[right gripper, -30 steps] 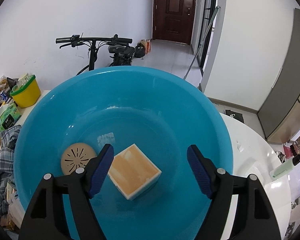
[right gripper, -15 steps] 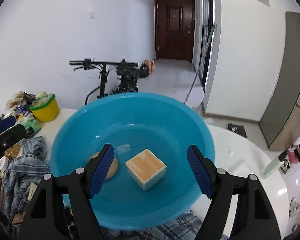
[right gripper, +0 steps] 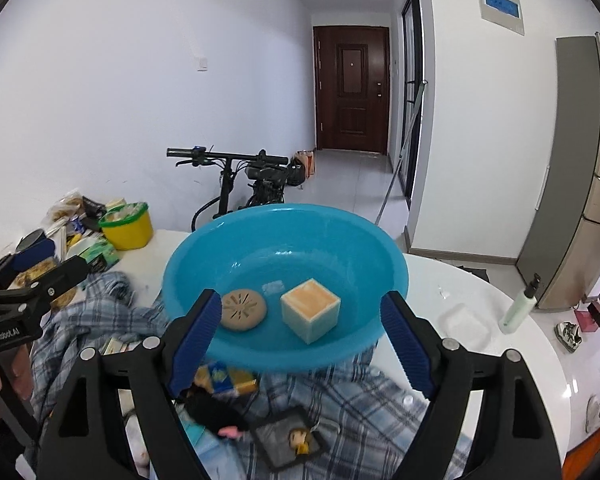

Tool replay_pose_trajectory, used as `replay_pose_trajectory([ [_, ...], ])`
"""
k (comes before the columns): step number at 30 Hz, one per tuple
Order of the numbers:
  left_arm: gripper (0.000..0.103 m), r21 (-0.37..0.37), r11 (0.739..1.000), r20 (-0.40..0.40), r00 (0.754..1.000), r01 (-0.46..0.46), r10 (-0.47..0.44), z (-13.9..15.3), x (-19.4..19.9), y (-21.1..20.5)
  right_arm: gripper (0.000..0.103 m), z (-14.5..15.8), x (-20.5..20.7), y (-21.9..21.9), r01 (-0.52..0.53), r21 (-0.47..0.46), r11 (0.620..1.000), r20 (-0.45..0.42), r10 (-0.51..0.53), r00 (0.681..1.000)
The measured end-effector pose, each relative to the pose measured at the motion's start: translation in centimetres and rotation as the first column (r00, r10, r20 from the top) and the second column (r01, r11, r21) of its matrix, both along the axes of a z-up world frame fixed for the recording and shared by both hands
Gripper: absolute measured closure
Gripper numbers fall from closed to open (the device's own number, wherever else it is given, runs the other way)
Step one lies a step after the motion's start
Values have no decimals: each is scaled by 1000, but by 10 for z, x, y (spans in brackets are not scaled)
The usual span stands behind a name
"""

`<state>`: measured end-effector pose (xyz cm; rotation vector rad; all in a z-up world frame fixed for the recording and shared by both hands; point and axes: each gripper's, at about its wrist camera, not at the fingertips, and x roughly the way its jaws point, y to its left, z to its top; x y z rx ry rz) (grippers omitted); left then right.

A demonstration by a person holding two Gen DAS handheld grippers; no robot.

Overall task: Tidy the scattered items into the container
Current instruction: 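Withdraw both open tools from the basin back over the pile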

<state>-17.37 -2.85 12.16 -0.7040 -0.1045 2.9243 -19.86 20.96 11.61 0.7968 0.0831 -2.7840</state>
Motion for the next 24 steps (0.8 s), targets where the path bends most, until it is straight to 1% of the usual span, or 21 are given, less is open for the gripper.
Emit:
replay_pose_trajectory([
  [3,0,46,999,16,1000,18,-19,-8,18,-5,20,-7,20,-1,2,7,1000,-6,-2,1000],
  [8,0,63,998,56,998,13,-17,-25,43,-8,14,-27,51,2,9,-36,999,6,-9,1000],
  [11,0,58,998,70,997,8,-12,-35,57,-8,14,-41,67,4,17,-48,999,26,-16,1000],
  [17,0,42,999,84,996,11,-14,-53,83,-2,14,-62,105,17,72,-54,996,24,-70,997],
  [21,0,42,999,119,992,34,-39,-67,95,4,14,-75,116,30,99,-64,993,63,-95,993],
  [24,0,20,999,134,990,42,-44,-77,103,9,14,-80,118,38,129,-76,989,74,-123,990],
])
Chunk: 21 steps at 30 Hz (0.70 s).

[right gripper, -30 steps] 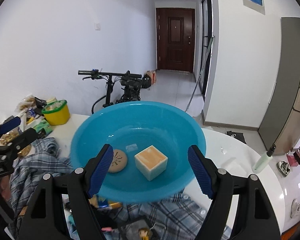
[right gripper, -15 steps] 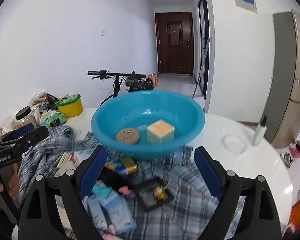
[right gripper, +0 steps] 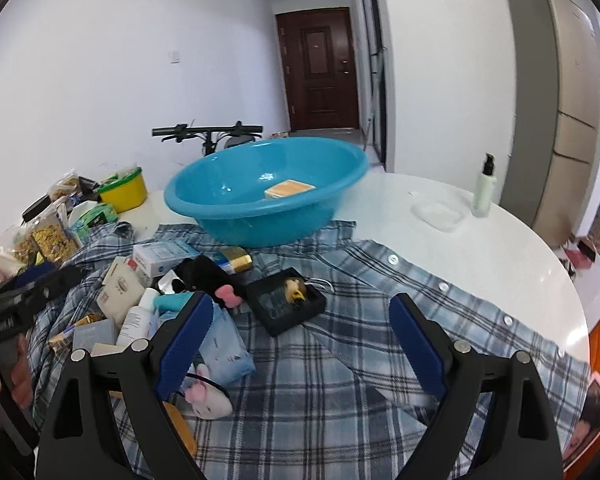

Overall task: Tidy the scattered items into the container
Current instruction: 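Withdraw both open tools from the basin back over the pile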

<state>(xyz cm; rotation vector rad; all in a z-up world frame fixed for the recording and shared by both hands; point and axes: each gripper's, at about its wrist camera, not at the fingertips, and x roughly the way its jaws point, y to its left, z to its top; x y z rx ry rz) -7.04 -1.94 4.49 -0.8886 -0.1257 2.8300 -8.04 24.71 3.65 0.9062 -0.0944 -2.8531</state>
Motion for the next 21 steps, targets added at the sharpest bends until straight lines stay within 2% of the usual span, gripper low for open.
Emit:
replay_pose_trajectory([
  [3,0,-24,1000,19,1000,6,-5,-7,4,3,14,-2,3,3,10,-10,1000,4,-10,1000],
  [7,0,-19,1000,40,999,4,-3,-14,9,1,14,-2,7,-1,-1,0,1000,-2,1,1000],
  [16,0,-44,998,38,999,32,-30,-16,23,7,14,-7,11,-7,-24,16,1000,10,24,1000],
  [21,0,-40,998,81,996,45,-42,-25,27,6,14,-10,9,-3,-17,-2,1000,19,17,1000],
])
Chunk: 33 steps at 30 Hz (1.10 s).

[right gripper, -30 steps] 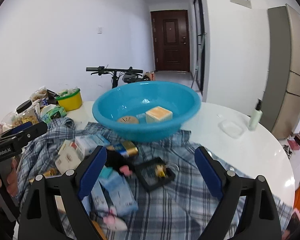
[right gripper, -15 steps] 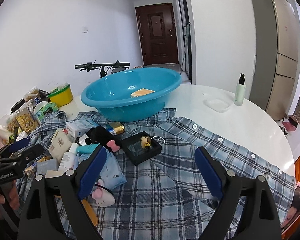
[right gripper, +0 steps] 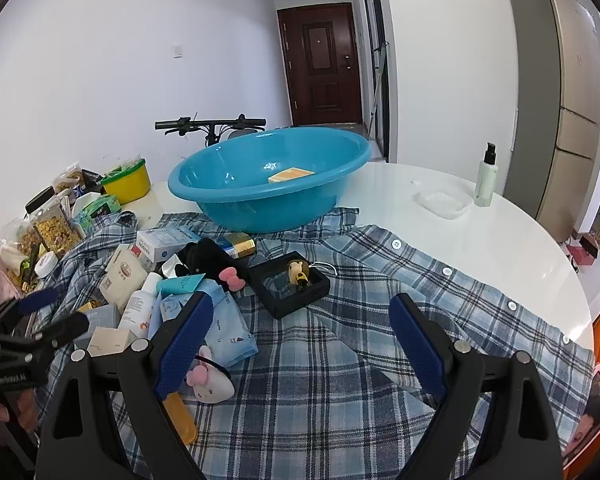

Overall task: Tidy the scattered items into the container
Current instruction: 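Withdraw both open tools from the basin back over the pile, then grasp the beige cream box on the pile with the left tool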

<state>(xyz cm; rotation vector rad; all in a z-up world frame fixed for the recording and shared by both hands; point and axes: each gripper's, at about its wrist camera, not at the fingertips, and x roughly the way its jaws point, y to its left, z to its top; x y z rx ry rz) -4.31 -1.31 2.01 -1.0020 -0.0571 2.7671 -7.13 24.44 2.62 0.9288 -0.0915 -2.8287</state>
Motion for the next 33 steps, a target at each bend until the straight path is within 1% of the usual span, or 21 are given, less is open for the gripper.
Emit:
replay_pose_trajectory([
  [4,0,9,1000,14,1000,-5,5,-5,4,-1,14,-4,-2,2,2,-10,1000,16,-2,1000],
  [13,0,-4,1000,48,999,-4,4,-18,10,7,14,-16,-4,1,-16,-20,1000,48,17,999],
  [16,0,11,1000,74,997,-10,9,-24,6,7,14,-21,-6,-1,-29,-24,999,61,30,998],
  [18,0,45,999,108,994,-7,2,-30,2,8,14,-24,-8,-1,-34,-28,999,67,36,997],
  [20,0,37,999,89,996,-25,21,-30,1,10,14,-28,-11,0,-31,-41,999,73,34,997],
  [25,0,63,998,108,994,-19,12,-31,-5,17,14,-33,-16,8,-17,-70,997,90,23,996],
  [26,0,62,998,110,994,-13,6,-32,-6,20,14,-33,-16,9,-16,-72,997,92,23,996],
  [29,0,14,1000,102,995,-8,7,-35,-7,27,14,-36,-16,13,-11,-79,997,97,19,995],
  [30,0,9,1000,102,995,-2,1,-35,-7,29,14,-37,-16,14,-9,-82,997,101,17,995],
  [31,4,11,1000,99,995,2,-4,-35,-6,30,14,-38,-17,15,-8,-85,996,105,17,994],
  [32,14,15,1000,93,996,11,-13,-35,-6,32,14,-39,-17,16,-6,-89,996,109,15,994],
  [33,22,11,1000,91,996,16,-17,-35,-6,33,14,-40,-18,17,-4,-91,996,112,14,994],
])
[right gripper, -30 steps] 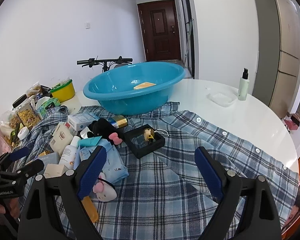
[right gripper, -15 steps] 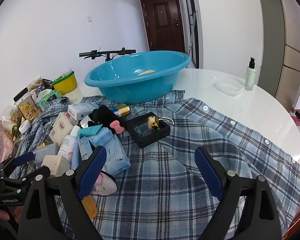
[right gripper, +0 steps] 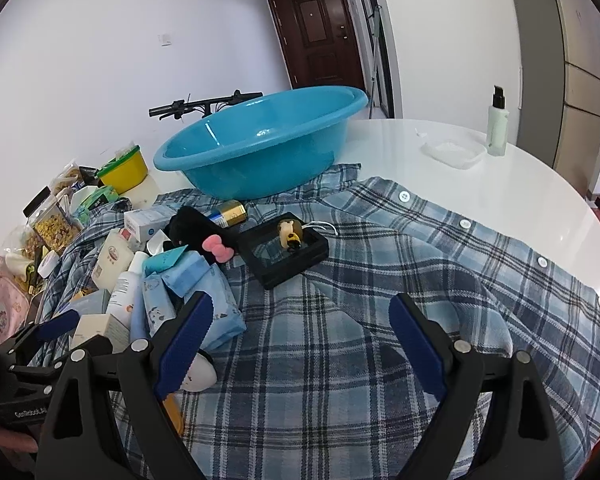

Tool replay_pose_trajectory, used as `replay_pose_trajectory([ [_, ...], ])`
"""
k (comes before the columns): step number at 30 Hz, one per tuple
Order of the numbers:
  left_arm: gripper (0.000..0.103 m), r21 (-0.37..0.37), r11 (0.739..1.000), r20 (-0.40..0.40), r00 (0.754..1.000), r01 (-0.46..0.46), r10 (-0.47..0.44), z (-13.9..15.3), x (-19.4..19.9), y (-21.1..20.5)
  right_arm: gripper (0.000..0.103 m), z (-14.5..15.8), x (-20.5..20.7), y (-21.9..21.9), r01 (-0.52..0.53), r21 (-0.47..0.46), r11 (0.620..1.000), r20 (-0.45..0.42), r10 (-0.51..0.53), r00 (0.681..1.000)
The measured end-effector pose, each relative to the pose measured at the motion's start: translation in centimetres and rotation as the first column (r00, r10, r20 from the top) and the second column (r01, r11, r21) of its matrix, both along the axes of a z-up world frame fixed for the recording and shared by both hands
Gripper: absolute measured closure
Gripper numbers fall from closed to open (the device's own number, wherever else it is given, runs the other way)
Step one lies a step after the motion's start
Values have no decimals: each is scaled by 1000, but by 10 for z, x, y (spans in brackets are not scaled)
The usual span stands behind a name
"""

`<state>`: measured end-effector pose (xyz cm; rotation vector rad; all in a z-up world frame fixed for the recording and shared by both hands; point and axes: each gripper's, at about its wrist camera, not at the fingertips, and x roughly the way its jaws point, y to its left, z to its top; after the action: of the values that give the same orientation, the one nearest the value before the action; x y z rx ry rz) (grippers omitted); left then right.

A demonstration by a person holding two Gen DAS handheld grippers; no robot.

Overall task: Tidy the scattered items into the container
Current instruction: 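Grasp the beige cream box on the pile with the left tool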

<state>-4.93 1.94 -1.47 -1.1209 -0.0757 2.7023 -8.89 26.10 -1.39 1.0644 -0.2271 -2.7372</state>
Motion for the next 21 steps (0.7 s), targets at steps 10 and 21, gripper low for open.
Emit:
replay_pose_trajectory([
  [10,65,27,1000,-16,1000,-10,10,4,1,-9,14,-4,-2,-1,-5,-7,1000,15,5,1000],
  [21,18,-29,1000,-5,1000,0,0,2,9,6,14,-8,-4,-2,-6,-8,1000,34,6,999],
])
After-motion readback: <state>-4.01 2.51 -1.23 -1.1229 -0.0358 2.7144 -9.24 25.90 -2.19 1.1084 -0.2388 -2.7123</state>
